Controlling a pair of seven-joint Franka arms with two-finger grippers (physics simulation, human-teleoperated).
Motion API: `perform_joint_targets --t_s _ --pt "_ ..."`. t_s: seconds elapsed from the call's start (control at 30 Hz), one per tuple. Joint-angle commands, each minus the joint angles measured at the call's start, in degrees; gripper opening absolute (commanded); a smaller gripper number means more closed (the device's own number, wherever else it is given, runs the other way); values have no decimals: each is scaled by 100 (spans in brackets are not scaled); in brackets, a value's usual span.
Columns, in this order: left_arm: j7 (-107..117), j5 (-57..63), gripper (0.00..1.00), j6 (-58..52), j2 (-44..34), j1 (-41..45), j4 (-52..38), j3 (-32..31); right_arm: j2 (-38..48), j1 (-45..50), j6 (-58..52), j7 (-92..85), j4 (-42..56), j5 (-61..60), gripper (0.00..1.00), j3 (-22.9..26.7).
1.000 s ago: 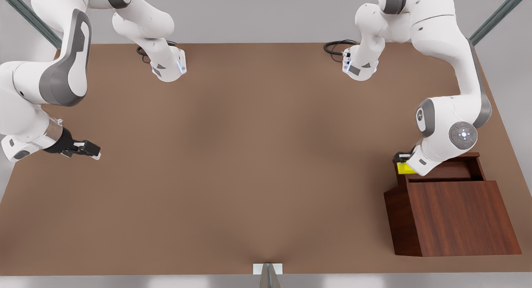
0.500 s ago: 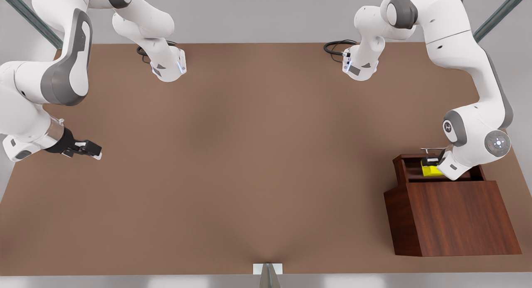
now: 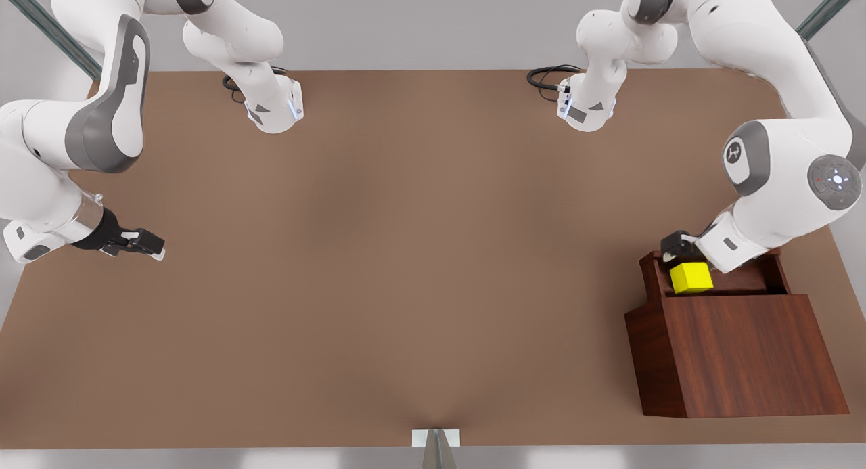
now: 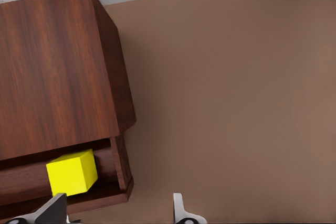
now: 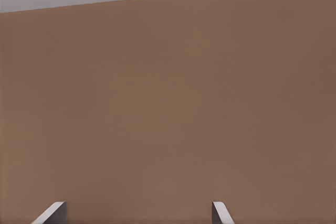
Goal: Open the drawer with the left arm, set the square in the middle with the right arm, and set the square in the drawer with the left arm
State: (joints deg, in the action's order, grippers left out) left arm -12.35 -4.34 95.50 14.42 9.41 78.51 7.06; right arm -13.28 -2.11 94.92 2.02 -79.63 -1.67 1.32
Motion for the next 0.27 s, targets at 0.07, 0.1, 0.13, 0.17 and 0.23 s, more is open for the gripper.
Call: perform_joint_targets --t_s 0.07,0.1,0.13,0.17,0.23 --pt "13 1067 100 135 -326 -282 262 -538 0 0 0 0 0 0 100 0" --pt "-4 1102 100 144 -474 -291 410 -539 0 0 0 0 0 0 100 0" --pt "31 1111 100 329 -598 -291 604 -547 0 -9 0 0 0 0 100 0" --pt "31 1111 100 329 -616 -291 613 -547 0 -9 0 9 0 0 100 0" --pt "49 1111 100 329 -598 -291 613 -547 -8 -9 0 0 0 0 100 0"
